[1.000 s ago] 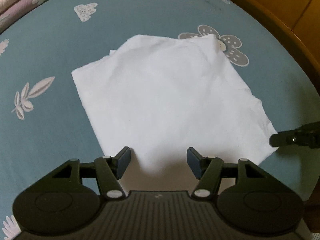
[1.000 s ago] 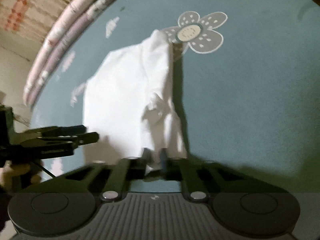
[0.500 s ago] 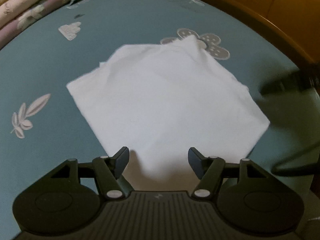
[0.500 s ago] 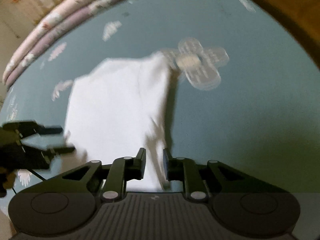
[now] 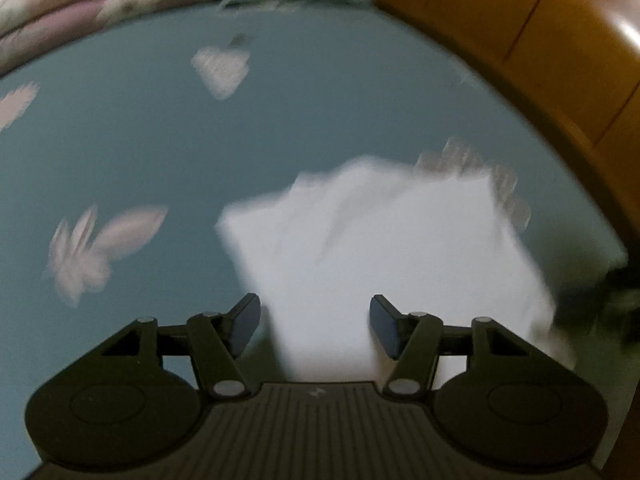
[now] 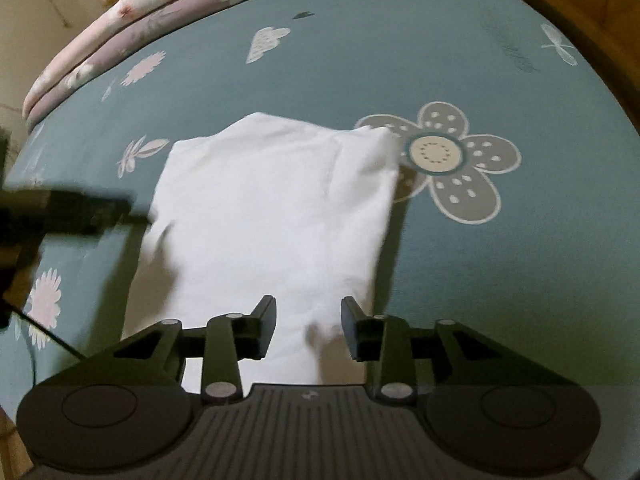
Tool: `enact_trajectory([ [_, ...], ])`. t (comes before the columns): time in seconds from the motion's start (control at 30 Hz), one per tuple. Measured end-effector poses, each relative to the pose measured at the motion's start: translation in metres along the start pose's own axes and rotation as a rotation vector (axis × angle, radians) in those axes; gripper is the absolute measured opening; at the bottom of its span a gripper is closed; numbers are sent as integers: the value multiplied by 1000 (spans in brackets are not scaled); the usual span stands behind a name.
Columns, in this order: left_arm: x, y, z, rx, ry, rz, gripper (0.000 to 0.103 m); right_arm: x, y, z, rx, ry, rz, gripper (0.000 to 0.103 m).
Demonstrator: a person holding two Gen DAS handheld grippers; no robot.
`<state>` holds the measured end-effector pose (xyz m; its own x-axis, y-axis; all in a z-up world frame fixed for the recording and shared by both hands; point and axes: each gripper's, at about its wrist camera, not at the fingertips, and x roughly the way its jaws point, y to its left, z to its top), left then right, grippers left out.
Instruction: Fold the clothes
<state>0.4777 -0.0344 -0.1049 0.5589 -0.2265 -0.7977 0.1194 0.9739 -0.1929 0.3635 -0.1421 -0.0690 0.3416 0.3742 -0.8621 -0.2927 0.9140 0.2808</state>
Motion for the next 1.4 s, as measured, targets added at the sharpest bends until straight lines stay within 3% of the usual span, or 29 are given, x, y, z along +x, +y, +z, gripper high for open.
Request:
enact_trajectory([
  [0.13,38,-23,34,78,-13,-141,59,5,13,0,12,27,23,40],
  [0.17,51,-26,40,86,1,-146,61,6,14,0,20,31,23,40],
  [0.27,81,-23,54,71,37,-86,47,9,13,2,35,29,20,44],
  [0.43,49,-11,60,84,-94,-108,54,9,5,7,25,29,30,44],
  [0.57,27,10,36,46,-40,-119,54,0,4,27,-54,9,39,44],
  [0.73,-4,52,-1,-138,-1,-86,54,3,12,74,-165,-28,113,44],
  [0.97,-32,102,-29,-346,-50,-28,57,69,24,141,-228,47,230,43],
  [1.17,-32,119,-40,-386,-43,-18,57,130,31,195,-267,134,322,39],
  [1.37,-25,126,-39,-363,-30,-24,58,151,34,196,-300,255,398,38],
  [1.4,-24,127,-38,-363,-27,-22,58,156,36,197,-306,269,392,34],
])
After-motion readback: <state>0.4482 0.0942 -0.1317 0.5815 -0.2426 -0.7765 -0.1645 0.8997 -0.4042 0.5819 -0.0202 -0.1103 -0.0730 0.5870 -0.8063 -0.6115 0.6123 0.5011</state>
